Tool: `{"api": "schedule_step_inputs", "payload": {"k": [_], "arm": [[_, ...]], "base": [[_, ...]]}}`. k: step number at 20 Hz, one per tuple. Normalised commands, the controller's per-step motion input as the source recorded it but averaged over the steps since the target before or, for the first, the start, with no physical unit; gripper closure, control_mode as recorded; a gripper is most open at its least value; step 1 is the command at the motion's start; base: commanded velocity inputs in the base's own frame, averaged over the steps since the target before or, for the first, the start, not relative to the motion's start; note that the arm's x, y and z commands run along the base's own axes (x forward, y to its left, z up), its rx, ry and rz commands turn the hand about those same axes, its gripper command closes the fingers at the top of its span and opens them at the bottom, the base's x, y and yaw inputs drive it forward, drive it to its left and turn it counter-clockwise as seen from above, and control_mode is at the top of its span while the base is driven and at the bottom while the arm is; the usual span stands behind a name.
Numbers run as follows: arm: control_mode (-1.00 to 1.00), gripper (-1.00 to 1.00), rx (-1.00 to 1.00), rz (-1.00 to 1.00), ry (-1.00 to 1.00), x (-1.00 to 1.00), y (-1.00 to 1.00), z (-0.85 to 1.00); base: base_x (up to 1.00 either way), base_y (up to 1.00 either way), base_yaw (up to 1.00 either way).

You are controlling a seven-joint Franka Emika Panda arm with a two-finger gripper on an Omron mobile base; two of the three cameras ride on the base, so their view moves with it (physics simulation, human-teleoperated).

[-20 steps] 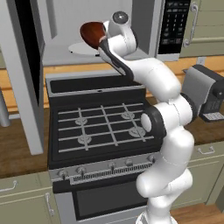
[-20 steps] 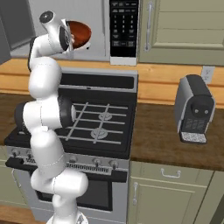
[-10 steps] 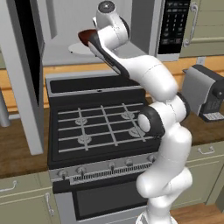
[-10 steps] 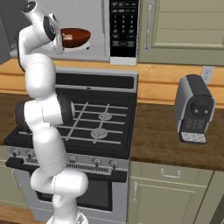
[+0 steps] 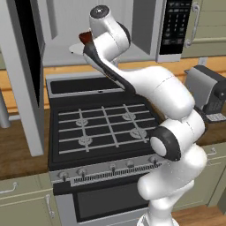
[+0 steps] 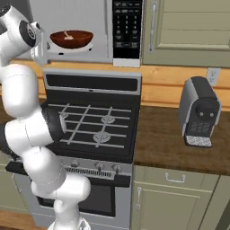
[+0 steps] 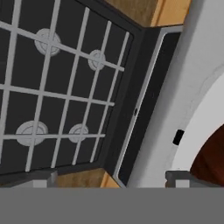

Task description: Pick the garlic from the sink and place it in the bowl. Then pick the bowl and place it in the microwave. Then close the microwave door and press the start button.

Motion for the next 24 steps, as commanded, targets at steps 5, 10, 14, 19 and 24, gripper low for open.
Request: {"api": "schedule_step_inputs", "payload": {"k": [5,10,14,19,24], "arm": [[-1.0,-1.0,-0.01,0.0,-0.08,-1.0,0.17,-0.67],[-1.0,-1.0,-0.01,0.01,-0.12,-1.0,0.19,-0.73],[-1.0,-1.0,-0.04,0.05,-0.17,-1.0,0.33,-0.85],[-1.0,-1.0,-0.07,0.15,-0.21,-1.0,0.27,-1.0],[-1.0,-1.0,-0.14,0.11,-0.42,-0.62,0.81,-0.55]], "base": [[0.0,0.0,0.0],[0.0,0.0,0.0],[0.0,0.0,0.0],[0.0,0.0,0.0],[0.0,0.0,0.0]]}}
